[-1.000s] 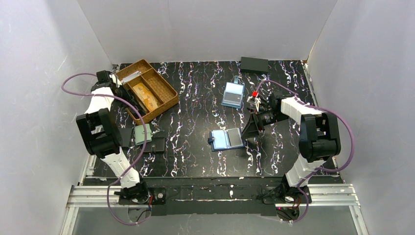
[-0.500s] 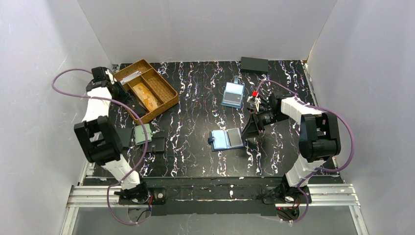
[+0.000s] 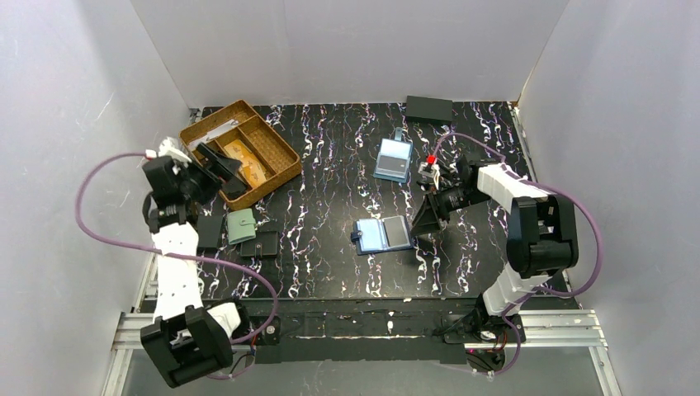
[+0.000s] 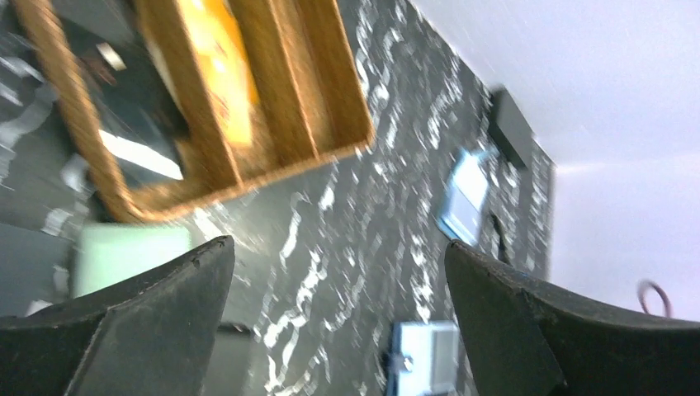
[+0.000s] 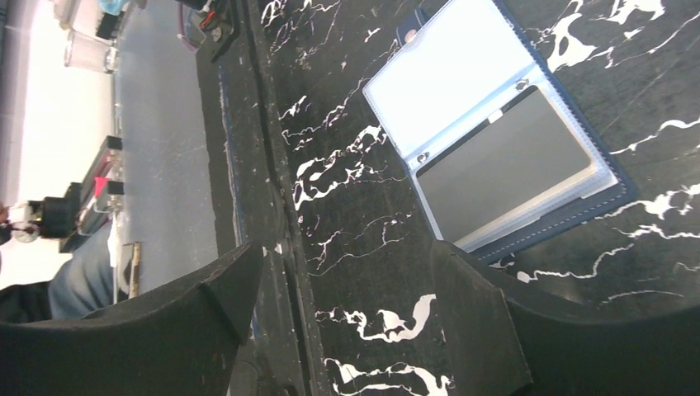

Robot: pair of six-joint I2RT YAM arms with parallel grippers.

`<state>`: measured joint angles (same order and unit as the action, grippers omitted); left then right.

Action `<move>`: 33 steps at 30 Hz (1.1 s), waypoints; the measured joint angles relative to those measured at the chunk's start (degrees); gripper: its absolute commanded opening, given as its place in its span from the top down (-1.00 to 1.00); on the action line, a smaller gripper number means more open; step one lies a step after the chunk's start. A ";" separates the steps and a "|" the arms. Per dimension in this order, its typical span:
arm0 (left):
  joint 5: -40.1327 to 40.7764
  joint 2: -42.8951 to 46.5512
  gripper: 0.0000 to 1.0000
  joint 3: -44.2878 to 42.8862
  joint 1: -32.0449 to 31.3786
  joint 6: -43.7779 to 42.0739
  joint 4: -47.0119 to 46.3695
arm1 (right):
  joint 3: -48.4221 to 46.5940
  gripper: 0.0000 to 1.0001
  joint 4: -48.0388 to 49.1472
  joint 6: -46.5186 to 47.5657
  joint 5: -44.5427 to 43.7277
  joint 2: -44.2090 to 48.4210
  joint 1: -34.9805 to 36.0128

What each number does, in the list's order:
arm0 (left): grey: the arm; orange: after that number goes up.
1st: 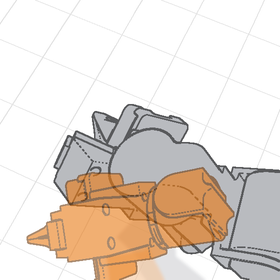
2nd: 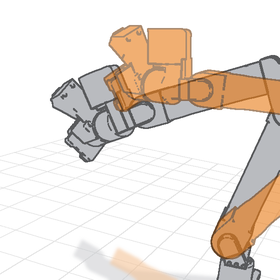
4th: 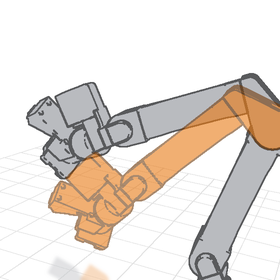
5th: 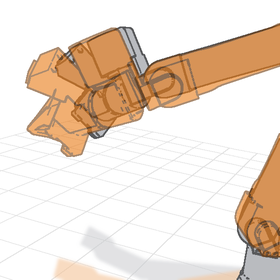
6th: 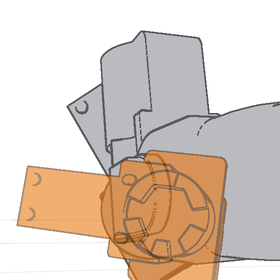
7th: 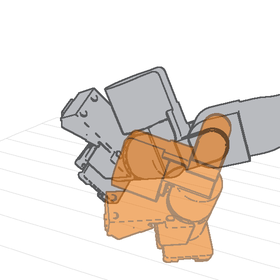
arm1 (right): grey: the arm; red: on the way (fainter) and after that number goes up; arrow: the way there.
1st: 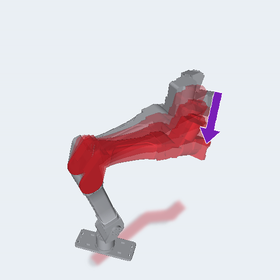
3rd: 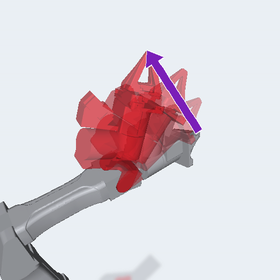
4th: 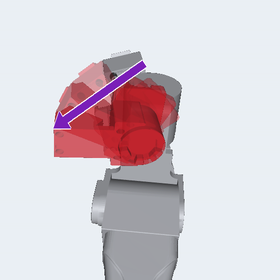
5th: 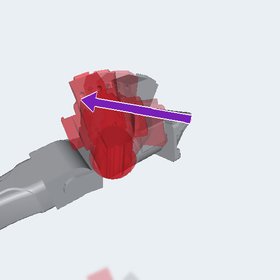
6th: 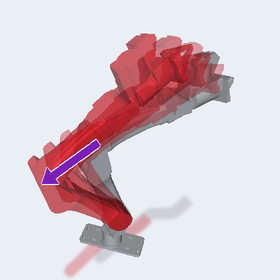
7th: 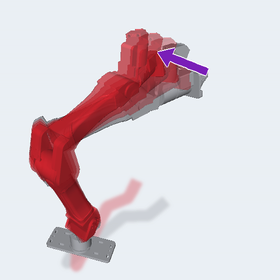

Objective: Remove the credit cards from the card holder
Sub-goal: Remove the credit card from the card holder.

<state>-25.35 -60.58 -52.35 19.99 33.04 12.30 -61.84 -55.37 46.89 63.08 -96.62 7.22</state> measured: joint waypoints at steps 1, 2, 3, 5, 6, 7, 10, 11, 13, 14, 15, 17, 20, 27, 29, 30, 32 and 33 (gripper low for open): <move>-2.97 0.74 -0.97 2.91 0.06 1.92 -2.27 | 0.00 -0.66 0.23 -0.12 -0.45 0.64 -0.14; -6.18 1.01 -0.97 5.53 0.06 3.88 -4.35 | 0.00 -0.66 0.54 -0.22 -0.97 1.18 -0.32; -9.02 0.97 -0.97 7.43 0.02 5.45 -5.78 | 0.00 -0.66 0.88 -0.34 -1.43 1.63 -0.48; -14.11 0.97 -0.97 9.90 -0.71 7.63 -7.40 | 0.00 -0.66 1.61 -0.54 -2.00 2.19 -1.01; -16.08 1.23 -0.97 10.64 -1.62 8.06 -8.05 | 0.02 -0.66 1.87 -0.65 -2.22 2.32 -1.37; -17.59 1.74 -0.97 11.00 -3.23 8.15 -8.40 | 0.02 -0.66 2.00 -0.70 -2.41 2.37 -1.72; -19.33 4.83 -0.97 11.77 -12.11 7.93 -9.08 | 0.28 -0.70 2.70 -1.07 -3.05 2.41 -2.88; -19.42 6.02 -0.97 12.20 -16.18 7.93 -9.45 | 0.47 -0.71 3.01 -1.23 -3.19 2.43 -3.15; -18.58 8.24 -0.97 13.51 -24.28 8.21 -10.15 | 0.91 -0.72 3.31 -1.54 -3.71 2.77 -3.51; -17.20 9.57 -0.97 15.04 -28.65 8.83 -10.99 | 1.42 -0.72 3.95 -1.99 -4.15 3.31 -3.64; -16.63 10.02 -0.97 15.81 -32.28 9.16 -11.26 | 2.15 -0.72 4.60 -2.45 -4.62 4.14 -3.73; -13.20 10.57 -0.97 17.98 -38.83 10.66 -12.30 | 3.90 -0.72 6.22 -4.14 -5.62 6.66 -3.76; -6.99 8.79 -0.97 18.90 -47.81 12.06 -12.63 | 5.42 -0.71 8.91 -7.29 -6.73 10.55 -3.72; 3.66 -2.97 -0.84 15.60 -62.61 13.66 -15.83 | 7.17 -0.56 18.40 -21.21 -10.53 14.04 -1.47; 4.97 -6.96 -0.77 14.73 -64.20 14.60 -18.72 | 7.88 -0.50 20.87 -25.99 -12.67 13.89 0.76; 5.27 -8.89 -0.73 14.56 -64.67 15.15 -20.41 | 8.10 -0.46 22.04 -28.37 -13.38 13.66 2.05; 5.70 -12.39 -0.63 14.23 -65.16 16.25 -23.25 | 8.33 -0.41 24.39 -32.78 -14.07 12.66 4.34; 5.89 -14.31 -0.59 13.97 -65.34 16.82 -24.45 | 8.45 -0.38 25.70 -34.92 -14.16 11.81 5.41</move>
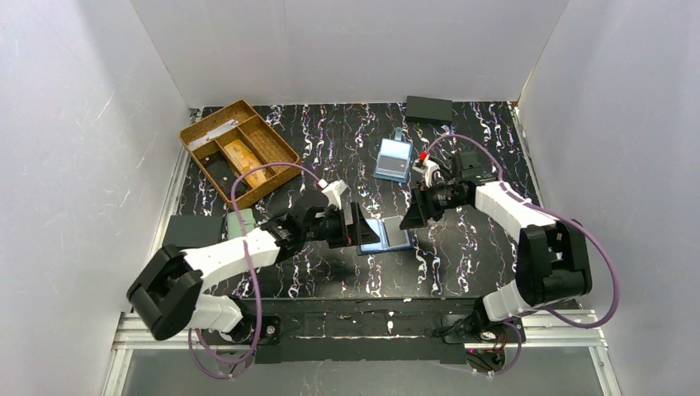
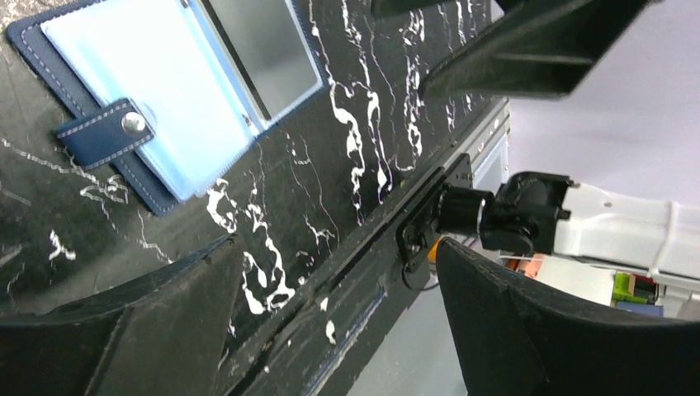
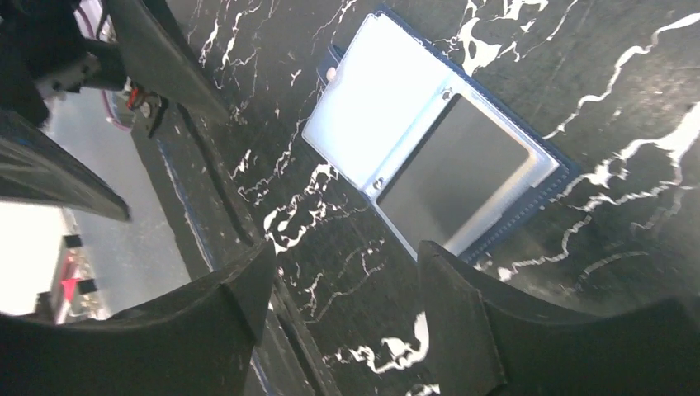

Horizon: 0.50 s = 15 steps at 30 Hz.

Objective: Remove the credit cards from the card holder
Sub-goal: Remove the credit card from the card holder.

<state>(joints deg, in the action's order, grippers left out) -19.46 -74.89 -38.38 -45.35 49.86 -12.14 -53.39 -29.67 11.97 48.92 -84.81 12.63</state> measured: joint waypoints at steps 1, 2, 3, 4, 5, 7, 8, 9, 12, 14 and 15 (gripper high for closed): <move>0.15 -1.79 -0.55 -0.30 -0.16 0.52 -1.10 | 0.17 -0.35 1.27 -1.88 -0.09 -0.93 0.79; 0.33 -3.70 -0.50 -0.71 -0.24 1.01 -2.11 | 0.43 -0.33 2.62 -3.73 -0.26 -2.00 1.35; 0.47 -5.26 -0.45 -1.07 -0.25 1.31 -2.93 | 0.65 -0.31 3.56 -5.17 -0.42 -2.90 1.58; 0.57 -6.59 -0.40 -1.44 -0.25 1.60 -3.63 | 0.77 -0.30 4.40 -6.69 -0.64 -4.01 1.63; 0.67 -7.95 -0.35 -1.85 -0.25 1.90 -4.36 | 0.79 -0.28 5.23 -8.17 -0.87 -5.18 1.63; 0.76 -10.16 -0.27 -2.65 -0.25 2.31 -5.47 | 0.79 -0.26 6.84 -10.34 -1.24 -6.98 1.62; 0.74 -11.23 -0.22 -3.08 -0.25 2.52 -5.95 | 0.79 -0.26 7.53 -11.18 -1.47 -7.67 1.61; 0.72 -12.26 -0.19 -3.54 -0.25 2.72 -6.39 | 0.79 -0.25 8.13 -11.83 -1.79 -8.32 1.61; 0.56 -15.15 -0.10 -4.56 -0.25 3.19 -8.00 | 1.26 -0.24 9.83 -13.43 -2.66 -9.42 1.61; 0.33 -17.39 -0.04 -5.28 -0.27 3.53 -8.84 | 1.87 -0.24 10.48 -14.11 -2.91 -9.44 1.61; 0.18 -18.35 -0.01 -5.60 -0.27 3.72 -9.06 | 2.05 -0.24 10.68 -14.44 -3.04 -9.49 1.61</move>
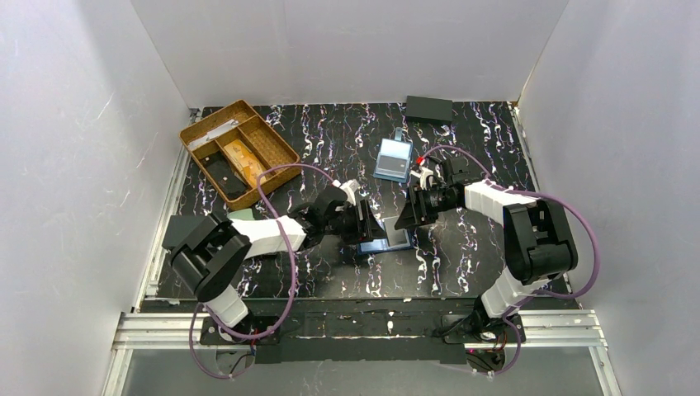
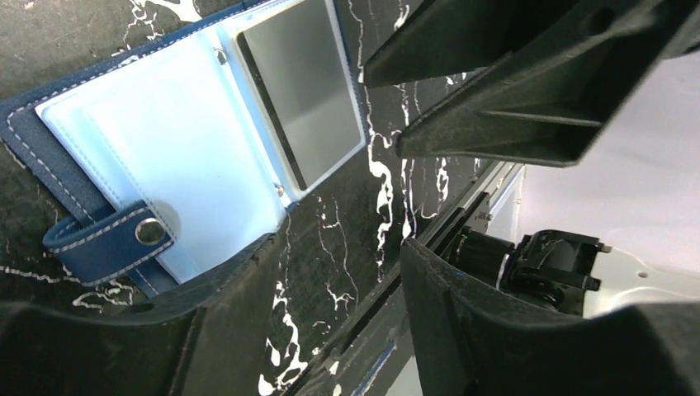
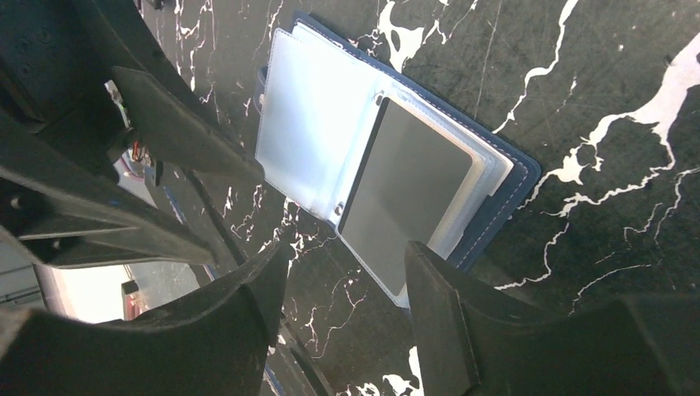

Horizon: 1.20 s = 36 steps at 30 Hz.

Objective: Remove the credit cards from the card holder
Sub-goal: Remove the credit card from the card holder.

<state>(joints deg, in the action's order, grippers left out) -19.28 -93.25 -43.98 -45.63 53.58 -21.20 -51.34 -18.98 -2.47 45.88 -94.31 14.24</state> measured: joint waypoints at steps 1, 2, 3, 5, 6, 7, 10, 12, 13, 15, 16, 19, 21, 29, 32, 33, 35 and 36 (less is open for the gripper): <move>-0.13 -0.88 0.02 -0.28 0.00 0.10 -0.20 | 0.13 -0.24 0.26 -0.27 -0.13 -0.05 0.00; -0.25 -1.82 0.04 -0.62 0.00 0.22 -0.36 | 0.23 -0.24 0.47 -0.42 -0.25 -0.14 -0.02; -0.37 -2.76 0.06 -0.93 0.00 0.36 -0.59 | 0.30 -0.23 0.74 -0.57 -0.35 -0.34 -0.01; -0.48 -4.26 0.08 -1.33 0.00 0.48 -1.01 | 0.40 -0.23 1.35 -0.93 -0.40 -1.02 0.00; -0.49 -4.83 0.10 -1.51 0.00 0.50 -1.14 | 0.49 -0.23 1.51 -1.11 -0.42 -1.50 0.00; -0.49 -5.40 0.12 -1.65 0.00 0.49 -1.29 | 0.53 -0.23 1.57 -1.31 -0.45 -1.99 0.00; -0.43 -6.59 0.13 -1.73 0.00 0.55 -1.48 | 0.54 -0.23 1.62 -1.88 -0.17 -2.73 -0.01; -0.38 -6.85 0.13 -1.72 0.00 0.53 -1.46 | 0.54 -0.23 1.72 -1.92 -0.18 -2.73 -0.02; -0.35 -6.85 0.14 -1.71 0.00 0.53 -1.50 | 0.54 -0.23 1.76 -1.96 -0.20 -2.73 -0.02; -0.24 -6.85 0.14 -1.71 0.00 0.51 -1.63 | 0.59 -0.24 1.98 -2.15 -0.31 -2.73 -0.02; -0.21 -6.88 0.13 -1.71 0.00 0.51 -1.63 | 0.62 -0.24 2.12 -2.25 -0.35 -2.73 -0.02; -0.20 -7.39 0.13 -1.71 0.00 0.51 -1.96 | 0.91 -0.24 2.74 -2.66 -0.42 -2.71 -0.02; -0.27 -7.89 0.12 -1.71 0.00 0.52 -2.00 | 1.11 -0.23 3.00 -3.01 -0.41 -2.71 -0.02; -0.90 -8.71 0.20 -1.93 0.00 1.09 -3.35 | 1.32 0.05 3.99 -3.83 -0.61 -3.39 -0.12; -0.90 -9.37 0.21 -1.96 0.00 1.87 -4.28 | 1.32 0.17 4.14 -4.05 -0.61 -3.74 -0.20; -0.89 -9.66 0.22 -1.97 0.00 2.15 -4.51 | 1.32 0.19 4.18 -4.07 -0.69 -3.82 -0.20; -0.87 -10.17 0.25 -1.97 0.00 2.87 -4.96 | 1.32 0.24 4.20 -4.27 -0.61 -4.28 -0.25; -0.84 -10.37 0.27 -1.97 0.00 3.14 -5.27 | 1.32 0.26 4.21 -4.41 -0.46 -4.54 -0.30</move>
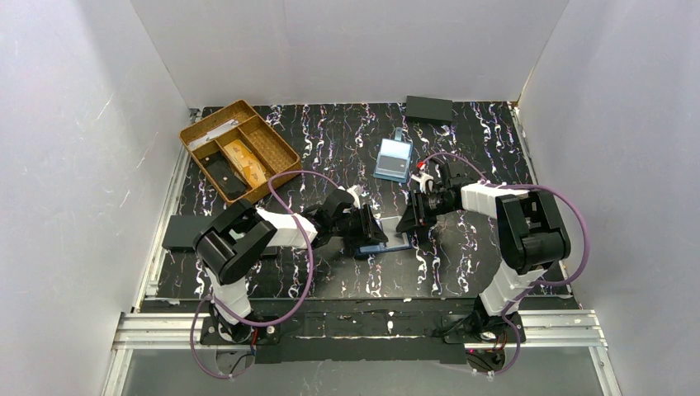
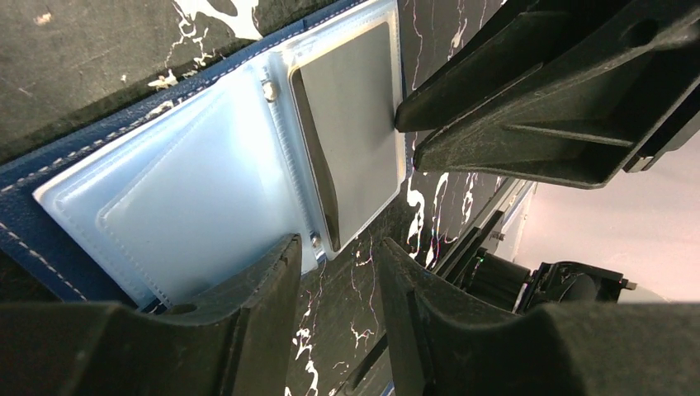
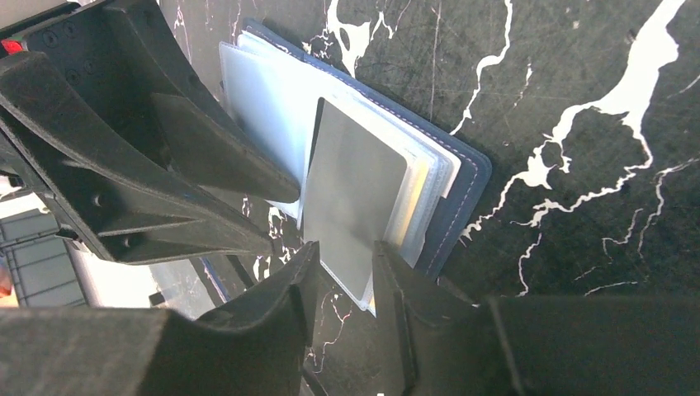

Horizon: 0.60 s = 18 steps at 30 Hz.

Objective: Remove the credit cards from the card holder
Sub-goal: Remove the credit card from the card holder.

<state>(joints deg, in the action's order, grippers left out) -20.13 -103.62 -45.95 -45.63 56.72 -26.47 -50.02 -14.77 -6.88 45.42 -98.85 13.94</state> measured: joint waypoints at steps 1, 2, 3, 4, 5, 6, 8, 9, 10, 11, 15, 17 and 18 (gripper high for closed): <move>0.05 -0.12 0.28 0.00 0.00 0.27 -0.18 | 0.00 0.29 0.01 -0.11 0.10 -0.18 -0.04; 0.15 -0.18 0.29 0.00 0.00 0.57 -0.28 | 0.00 0.32 0.01 -0.21 0.15 -0.35 -0.06; 0.29 -0.19 0.31 0.00 0.00 0.86 -0.41 | 0.00 0.34 0.01 -0.29 0.20 -0.52 -0.08; 0.48 -0.19 0.32 0.00 0.00 1.10 -0.57 | 0.00 0.36 0.00 -0.38 0.28 -0.69 -0.11; 0.73 -0.19 0.34 0.00 0.00 1.32 -0.71 | 0.00 0.37 -0.01 -0.45 0.43 -0.86 -0.18; 1.01 -0.19 0.35 0.00 0.01 1.55 -0.83 | 0.00 0.39 -0.01 -0.49 0.58 -0.99 -0.31; 1.49 -0.19 0.36 0.00 0.02 1.96 -1.07 | 0.00 0.40 0.00 -0.51 0.91 -1.24 -0.52; 1.75 -0.19 0.36 0.00 0.03 2.14 -1.22 | 0.00 0.40 0.01 -0.51 1.10 -1.38 -0.67; 1.98 -0.19 0.36 0.00 0.06 2.29 -1.34 | 0.00 0.40 0.01 -0.54 1.23 -1.54 -0.80; 2.20 -0.20 0.36 0.00 0.11 2.42 -1.42 | 0.00 0.40 0.01 -0.59 1.39 -1.70 -0.90; 2.71 -0.53 0.43 -0.01 0.48 3.20 -1.95 | 0.00 0.40 0.02 -0.79 2.04 -2.09 -1.44; 2.80 -1.17 0.46 -0.02 0.67 3.59 -2.25 | 0.00 0.41 0.03 -0.89 2.30 -2.17 -1.60; 2.81 -1.48 0.47 -0.02 0.77 3.78 -2.27 | 0.00 0.43 0.02 -0.92 2.35 -2.18 -1.68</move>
<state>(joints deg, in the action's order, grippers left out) -17.32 -105.10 -45.98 -44.86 60.50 -28.74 -50.02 -14.75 -7.80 47.77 -101.03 12.26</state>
